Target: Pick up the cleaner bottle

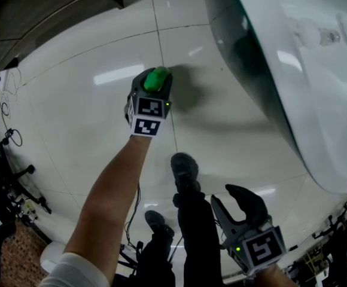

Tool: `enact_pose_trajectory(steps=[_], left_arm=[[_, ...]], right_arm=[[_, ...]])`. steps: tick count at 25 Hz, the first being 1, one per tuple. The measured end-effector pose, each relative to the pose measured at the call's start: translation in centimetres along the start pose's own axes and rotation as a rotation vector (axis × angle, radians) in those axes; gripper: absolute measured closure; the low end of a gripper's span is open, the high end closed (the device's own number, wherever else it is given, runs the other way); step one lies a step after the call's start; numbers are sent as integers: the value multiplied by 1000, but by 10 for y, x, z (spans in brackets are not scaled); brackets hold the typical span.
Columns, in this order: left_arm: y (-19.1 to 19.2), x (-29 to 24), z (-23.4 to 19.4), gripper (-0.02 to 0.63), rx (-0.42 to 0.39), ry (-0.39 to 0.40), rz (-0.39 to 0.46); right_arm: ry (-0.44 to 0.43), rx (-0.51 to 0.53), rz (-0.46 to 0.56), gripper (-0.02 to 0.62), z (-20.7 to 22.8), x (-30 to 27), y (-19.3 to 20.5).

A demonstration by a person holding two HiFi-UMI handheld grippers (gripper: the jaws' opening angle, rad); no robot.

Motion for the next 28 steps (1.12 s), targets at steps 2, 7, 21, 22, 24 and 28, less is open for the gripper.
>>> enact_pose_trajectory(steps=[2, 7, 21, 22, 24, 28], left_arm=[[2, 0, -2, 420, 32, 7, 12], [1, -3, -8, 434, 64, -11, -12], [-37, 65, -40, 439, 144, -26, 109], [-43, 72, -43, 439, 143, -28, 122], [-53, 85, -49, 439, 135, -28, 150], [-72, 116, -53, 439, 104, -24, 197]], right_arm=[[2, 4, 2, 440, -1, -1, 1], [8, 14, 0, 440, -1, 0, 4], [-46, 58, 69, 440, -35, -6, -12], [-48, 63, 77, 440, -37, -5, -14], [-47, 79, 98, 440, -41, -3, -16], [-26, 92, 140, 440, -51, 10, -10]])
Point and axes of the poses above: the fingertips, and each gripper's own axes: x backward along the fingers, z to its right, y out of its underside, the point moved 9 cm from there along x, backward along the fingers, and after that the axes turned 2 degrees about -x, right-handed, at the moved point
